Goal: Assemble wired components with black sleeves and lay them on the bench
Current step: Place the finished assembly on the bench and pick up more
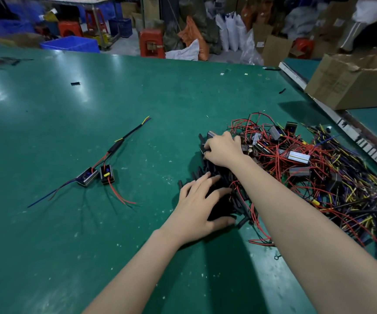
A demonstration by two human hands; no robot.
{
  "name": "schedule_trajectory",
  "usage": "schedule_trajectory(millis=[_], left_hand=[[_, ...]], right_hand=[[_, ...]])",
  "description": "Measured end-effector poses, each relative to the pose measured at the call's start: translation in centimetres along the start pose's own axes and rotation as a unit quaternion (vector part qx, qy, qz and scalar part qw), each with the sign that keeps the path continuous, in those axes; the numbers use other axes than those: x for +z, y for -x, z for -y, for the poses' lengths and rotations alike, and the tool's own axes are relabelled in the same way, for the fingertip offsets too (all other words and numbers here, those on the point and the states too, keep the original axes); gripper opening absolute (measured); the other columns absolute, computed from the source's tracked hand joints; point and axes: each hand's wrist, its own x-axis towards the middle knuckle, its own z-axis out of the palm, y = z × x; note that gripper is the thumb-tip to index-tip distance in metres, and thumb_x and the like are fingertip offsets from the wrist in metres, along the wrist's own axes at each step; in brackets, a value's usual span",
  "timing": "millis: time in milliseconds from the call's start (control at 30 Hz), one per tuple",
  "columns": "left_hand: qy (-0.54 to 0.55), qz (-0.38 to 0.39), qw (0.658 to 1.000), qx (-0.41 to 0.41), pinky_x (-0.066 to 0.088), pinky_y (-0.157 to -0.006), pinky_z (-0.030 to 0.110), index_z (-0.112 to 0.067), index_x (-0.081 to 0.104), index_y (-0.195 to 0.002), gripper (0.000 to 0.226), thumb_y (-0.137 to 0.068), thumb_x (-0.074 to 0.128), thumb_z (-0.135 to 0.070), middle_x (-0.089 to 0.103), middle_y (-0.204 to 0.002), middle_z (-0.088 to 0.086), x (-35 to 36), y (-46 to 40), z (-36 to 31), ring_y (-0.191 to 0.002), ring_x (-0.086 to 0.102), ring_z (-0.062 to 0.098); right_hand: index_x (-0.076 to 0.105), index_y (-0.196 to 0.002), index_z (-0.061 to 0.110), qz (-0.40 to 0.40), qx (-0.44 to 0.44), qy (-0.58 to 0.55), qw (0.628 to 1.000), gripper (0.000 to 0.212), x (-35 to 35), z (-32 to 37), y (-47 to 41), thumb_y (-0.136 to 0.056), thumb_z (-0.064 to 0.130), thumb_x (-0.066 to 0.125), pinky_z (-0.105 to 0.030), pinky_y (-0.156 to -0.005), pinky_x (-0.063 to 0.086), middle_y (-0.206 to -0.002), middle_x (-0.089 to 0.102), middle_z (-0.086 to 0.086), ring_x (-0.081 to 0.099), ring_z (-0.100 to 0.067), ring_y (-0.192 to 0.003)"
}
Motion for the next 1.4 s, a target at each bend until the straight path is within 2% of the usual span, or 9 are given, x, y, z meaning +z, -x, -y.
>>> schedule_trajectory(millis=[100,167,300,433,533,667,1000,1233,1400], left_hand=[[0.040,-0.081,0.995,-0.034,0.016,-0.105,0.030,-0.027,0.057,-0.125,0.052,-0.084,0.049,-0.057,0.046,-0.140,-0.004,-0.2,0.1,0.2,-0.141,0.027,0.015],[0.056,-0.157,0.983,-0.076,0.021,-0.098,0.027,-0.022,0.064,-0.115,0.040,-0.087,0.049,-0.046,0.056,-0.128,-0.004,-0.6,0.1,0.4,-0.132,0.040,0.014],[0.042,-0.237,0.954,-0.179,0.024,-0.095,0.028,-0.018,0.067,-0.108,0.027,-0.085,0.056,-0.025,0.061,-0.121,-0.003,-0.9,0.0,0.8,-0.126,0.049,0.017],[0.031,-0.129,0.949,-0.285,0.017,-0.110,0.036,-0.020,0.047,-0.137,0.046,-0.094,0.049,-0.036,0.036,-0.150,0.006,-0.8,-0.2,1.4,-0.141,0.026,0.022],[0.044,-0.081,0.957,-0.274,0.014,-0.112,0.032,-0.022,0.037,-0.143,0.052,-0.096,0.043,-0.043,0.026,-0.156,0.003,-0.5,-0.3,1.8,-0.144,0.019,0.017],[0.059,-0.080,0.957,-0.273,0.017,-0.110,0.031,-0.026,0.044,-0.138,0.046,-0.095,0.043,-0.044,0.031,-0.153,-0.004,-0.7,-0.3,1.9,-0.140,0.026,0.014],[0.070,-0.091,0.953,-0.280,0.017,-0.107,0.026,-0.029,0.055,-0.126,0.035,-0.094,0.048,-0.040,0.042,-0.143,-0.014,-0.8,-0.3,2.2,-0.131,0.037,0.007],[0.056,-0.085,0.957,-0.272,0.016,-0.105,0.020,-0.032,0.055,-0.126,0.034,-0.093,0.050,-0.039,0.047,-0.139,-0.018,-0.8,-0.3,2.4,-0.132,0.035,0.002],[0.082,-0.095,0.950,-0.285,0.019,-0.105,0.023,-0.034,0.048,-0.130,0.038,-0.092,0.048,-0.043,0.044,-0.140,-0.019,-0.8,-0.3,2.4,-0.129,0.037,0.002]], right_hand=[[0.070,-0.101,0.029,-0.039,0.035,-0.041,0.998,0.020,-0.7,0.4,-0.2,-0.090,0.031,0.053,-0.045,-0.096,0.027,-0.115,0.063,-0.002,0.037,-0.031,-0.123],[0.069,-0.105,0.029,-0.103,0.050,-0.085,0.990,0.021,-1.2,0.8,-0.6,-0.092,0.031,0.053,-0.045,-0.095,0.029,-0.116,0.063,-0.003,0.040,-0.032,-0.121],[0.062,-0.118,0.024,-0.167,-0.050,-0.076,0.982,0.027,-1.3,2.7,-1.2,-0.094,0.028,0.052,-0.041,-0.094,0.034,-0.124,0.056,-0.004,0.042,-0.029,-0.120],[0.059,-0.121,0.026,-0.075,-0.162,0.057,0.982,0.031,0.5,4.8,-1.4,-0.093,0.024,0.047,-0.041,-0.093,0.033,-0.124,0.055,-0.003,0.045,-0.027,-0.121],[0.058,-0.123,0.025,-0.034,-0.156,0.018,0.987,0.035,1.0,4.8,-1.7,-0.092,0.017,0.043,-0.045,-0.091,0.036,-0.123,0.053,-0.006,0.052,-0.028,-0.117],[0.060,-0.121,0.024,-0.111,-0.108,-0.107,0.982,0.033,0.4,3.2,-2.3,-0.093,0.019,0.043,-0.042,-0.090,0.043,-0.119,0.056,-0.006,0.054,-0.029,-0.112],[0.059,-0.124,0.021,-0.100,-0.061,-0.008,0.993,0.036,-1.6,1.7,-6.4,-0.093,0.021,0.043,-0.043,-0.095,0.033,-0.126,0.053,-0.009,0.046,-0.030,-0.119],[0.063,-0.122,0.024,0.019,-0.068,0.029,0.997,0.034,-1.8,1.5,-8.6,-0.093,0.018,0.046,-0.040,-0.099,0.035,-0.128,0.061,-0.007,0.051,-0.028,-0.121],[0.068,-0.112,0.022,0.055,-0.111,-0.010,0.992,0.026,-1.7,1.2,-8.2,-0.089,0.020,0.055,-0.038,-0.095,0.047,-0.119,0.066,-0.005,0.057,-0.027,-0.112]])
